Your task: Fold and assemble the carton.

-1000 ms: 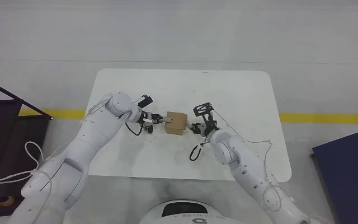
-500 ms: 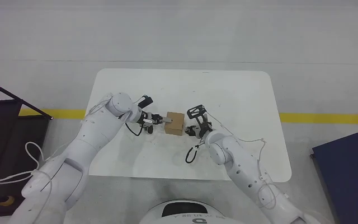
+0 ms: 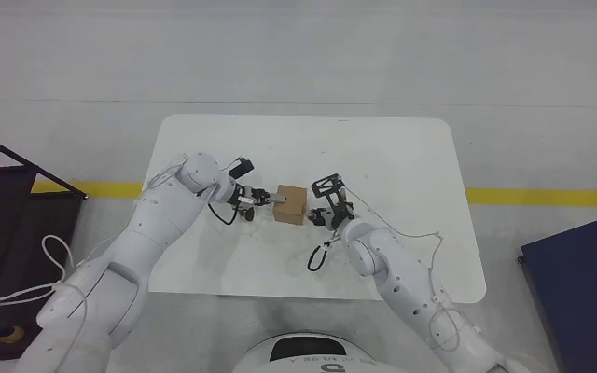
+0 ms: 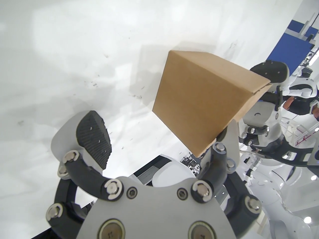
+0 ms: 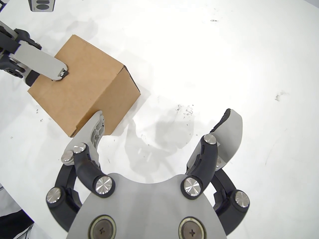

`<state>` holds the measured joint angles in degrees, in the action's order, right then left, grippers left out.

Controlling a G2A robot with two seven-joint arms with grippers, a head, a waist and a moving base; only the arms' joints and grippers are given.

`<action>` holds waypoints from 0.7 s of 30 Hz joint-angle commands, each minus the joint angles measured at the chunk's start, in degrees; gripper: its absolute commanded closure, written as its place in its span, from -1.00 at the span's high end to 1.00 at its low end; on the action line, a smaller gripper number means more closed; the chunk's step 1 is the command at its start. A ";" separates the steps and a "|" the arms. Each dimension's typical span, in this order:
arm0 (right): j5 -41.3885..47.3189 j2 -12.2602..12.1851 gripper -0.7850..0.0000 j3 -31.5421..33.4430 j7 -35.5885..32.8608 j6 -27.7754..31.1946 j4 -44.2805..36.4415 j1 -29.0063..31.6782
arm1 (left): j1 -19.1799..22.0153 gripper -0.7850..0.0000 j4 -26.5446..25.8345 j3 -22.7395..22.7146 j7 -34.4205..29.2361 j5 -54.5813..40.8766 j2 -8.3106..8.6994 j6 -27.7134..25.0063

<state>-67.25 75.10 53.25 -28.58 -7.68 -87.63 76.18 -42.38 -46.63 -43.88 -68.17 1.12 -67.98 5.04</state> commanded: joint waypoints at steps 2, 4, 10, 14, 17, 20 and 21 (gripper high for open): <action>0.41 -0.17 1.00 1.26 0.65 -0.25 -1.07 0.84 | 0.21 1.00 0.48 -1.86 -0.42 -1.03 0.65 -1.46; 0.48 -0.32 1.00 2.14 0.90 -0.12 -1.78 1.45 | 0.07 1.00 0.17 -3.28 -1.65 -1.86 1.25 -2.97; 4.05 -0.75 1.00 5.81 2.38 1.28 -4.45 3.47 | -1.94 1.00 -3.56 -8.87 -4.38 -4.80 3.63 -6.56; 13.81 -0.90 1.00 8.83 6.73 7.63 -7.67 5.82 | -4.31 1.00 -8.46 -10.83 -4.49 -3.74 4.86 -5.06; 17.62 -1.12 1.00 10.10 8.41 13.13 -6.94 6.41 | -5.83 1.00 -11.22 -10.77 -4.17 -2.48 5.21 -3.15; 16.43 -0.84 1.00 8.85 8.52 11.87 -4.58 5.11 | -6.50 1.00 -12.62 -9.98 -3.77 -1.93 5.10 -2.02; 16.97 -0.70 1.00 8.39 8.14 11.84 -3.99 4.58 | -6.58 1.00 -12.71 -9.71 -3.62 -1.81 5.03 -1.86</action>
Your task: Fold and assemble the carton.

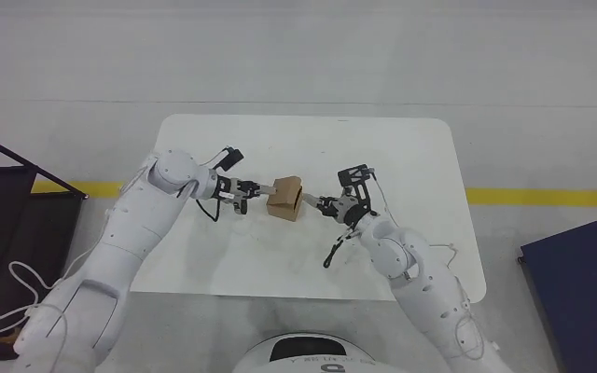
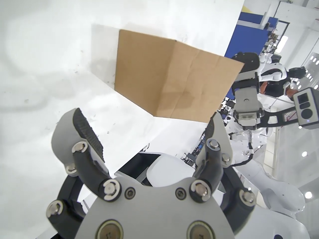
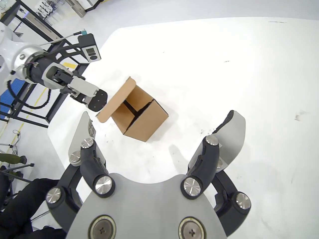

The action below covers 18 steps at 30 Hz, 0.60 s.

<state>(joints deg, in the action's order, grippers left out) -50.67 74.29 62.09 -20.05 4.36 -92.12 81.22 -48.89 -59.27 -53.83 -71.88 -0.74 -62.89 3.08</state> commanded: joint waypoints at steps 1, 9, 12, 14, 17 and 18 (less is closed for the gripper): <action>1.12 0.23 1.00 -0.94 -1.08 0.16 1.06 -0.96 | -0.03 1.00 -0.18 0.57 0.34 0.48 -0.13 0.31; 10.38 0.84 1.00 -0.91 -4.30 1.34 5.20 -4.20 | 0.39 1.00 -4.41 -1.07 0.62 -0.91 0.22 -2.19; 11.30 0.89 1.00 -0.78 -4.44 1.49 5.72 -4.70 | 1.10 1.00 -8.16 -1.00 -0.98 2.60 0.70 1.23; 11.56 0.85 1.00 -0.54 -4.45 1.49 5.78 -4.73 | 2.35 1.00 -11.11 0.34 -2.08 8.03 0.90 4.82; 12.02 0.72 1.00 0.15 -4.29 1.51 5.46 -4.45 | 4.55 1.00 -15.49 3.83 -4.40 17.63 0.90 8.87; 12.45 0.66 1.00 0.51 -4.29 1.62 5.28 -4.28 | 5.22 1.00 -16.69 4.98 -5.32 19.61 0.77 9.58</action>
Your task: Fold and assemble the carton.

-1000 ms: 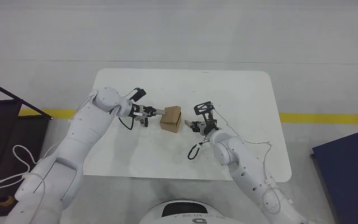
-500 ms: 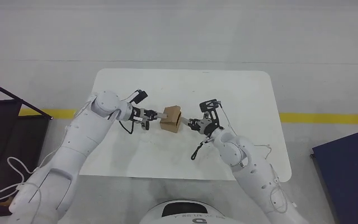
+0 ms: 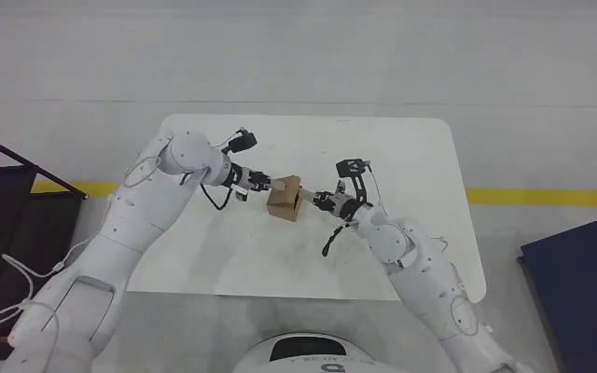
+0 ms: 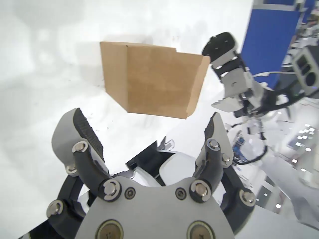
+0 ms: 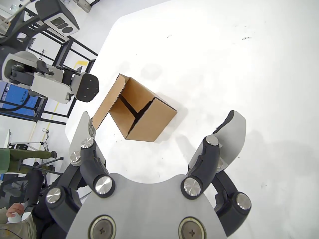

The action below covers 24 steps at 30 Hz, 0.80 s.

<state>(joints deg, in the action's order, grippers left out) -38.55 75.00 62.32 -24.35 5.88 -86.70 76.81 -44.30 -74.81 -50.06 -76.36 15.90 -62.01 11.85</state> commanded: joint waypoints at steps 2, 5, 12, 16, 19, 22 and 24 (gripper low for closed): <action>1.54 -0.19 1.00 1.18 -0.01 0.50 -0.54 0.54 | 1.84 1.00 -2.56 2.74 -2.30 4.12 -0.49 1.43; 3.46 -0.48 1.00 3.02 -0.02 1.13 -1.13 1.29 | 3.54 1.00 -3.36 5.04 -3.27 5.48 -1.21 2.16; 5.29 -1.23 1.00 6.65 -0.02 2.01 -3.19 3.41 | 7.26 1.00 1.61 10.44 -3.41 4.21 -3.84 1.97; 5.44 -1.48 1.00 7.61 0.08 1.99 -4.16 4.26 | 9.24 1.00 5.91 13.74 -1.20 3.72 -5.85 1.25; 5.40 -1.61 1.00 7.98 0.18 1.98 -4.61 4.66 | 10.45 1.00 8.78 15.66 0.23 3.96 -7.16 1.31; 5.44 -1.70 1.00 8.11 0.24 1.98 -4.90 4.90 | 11.38 0.71 10.76 16.48 0.85 3.64 -8.03 0.89; 5.34 -1.74 1.00 8.11 0.31 1.99 -5.02 5.00 | 11.79 0.16 11.63 16.57 1.18 3.66 -8.31 0.64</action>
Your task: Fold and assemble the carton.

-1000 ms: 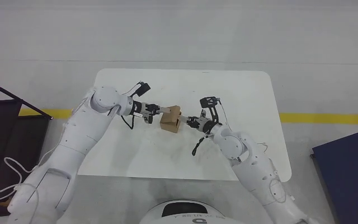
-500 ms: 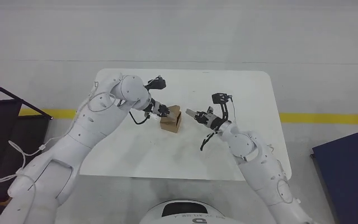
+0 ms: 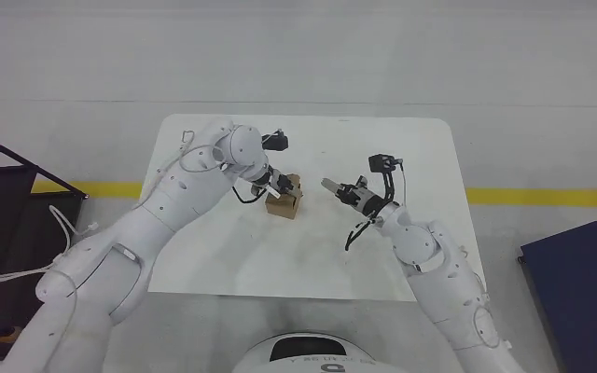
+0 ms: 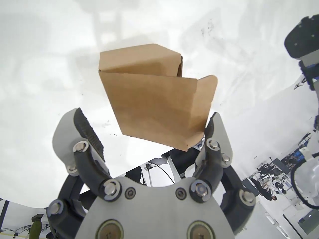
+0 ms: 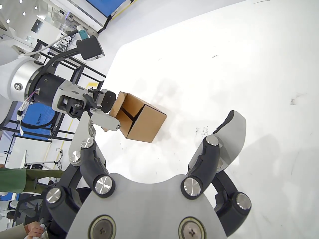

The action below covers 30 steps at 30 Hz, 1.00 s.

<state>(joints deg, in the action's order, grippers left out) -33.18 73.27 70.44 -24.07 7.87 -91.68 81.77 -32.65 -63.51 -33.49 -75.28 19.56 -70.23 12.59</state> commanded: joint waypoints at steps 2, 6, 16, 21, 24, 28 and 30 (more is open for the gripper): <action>-0.14 -0.04 1.00 -0.16 -0.07 -0.06 -0.14 0.08 | 0.35 -0.16 0.73 -0.07 0.07 0.02 -0.22 -0.40; -0.48 -0.05 1.00 -0.58 0.05 -0.40 -0.06 -0.10 | 0.34 -1.00 0.55 -0.47 0.11 0.34 -0.22 -0.88; -0.73 -0.10 1.00 -1.23 0.26 -0.74 -0.26 -0.17 | -1.25 -1.00 -3.08 -2.49 -0.54 2.16 0.79 0.06; -0.87 -0.17 1.00 -1.34 0.41 -0.78 -0.47 -0.04 | -2.53 -1.00 -6.31 -4.09 -1.74 3.38 1.72 1.50; -0.96 -0.21 1.00 -1.47 0.36 -0.91 -0.67 0.06 | -3.55 -1.00 -9.57 -5.51 -3.78 5.19 2.71 3.58; -1.27 -0.23 1.00 -1.85 0.28 -1.06 -0.97 0.14 | -5.91 -1.00 -15.87 -8.60 -6.90 7.81 4.59 6.38; -1.53 -0.24 1.00 -2.16 0.12 -1.11 -1.09 0.07 | -7.54 -1.00 -18.93 -10.30 -7.79 9.60 5.59 7.58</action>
<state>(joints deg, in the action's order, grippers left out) -34.59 73.03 68.39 -23.89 6.78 -92.73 81.88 -39.38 -80.90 -43.00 -82.75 28.28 -65.10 19.66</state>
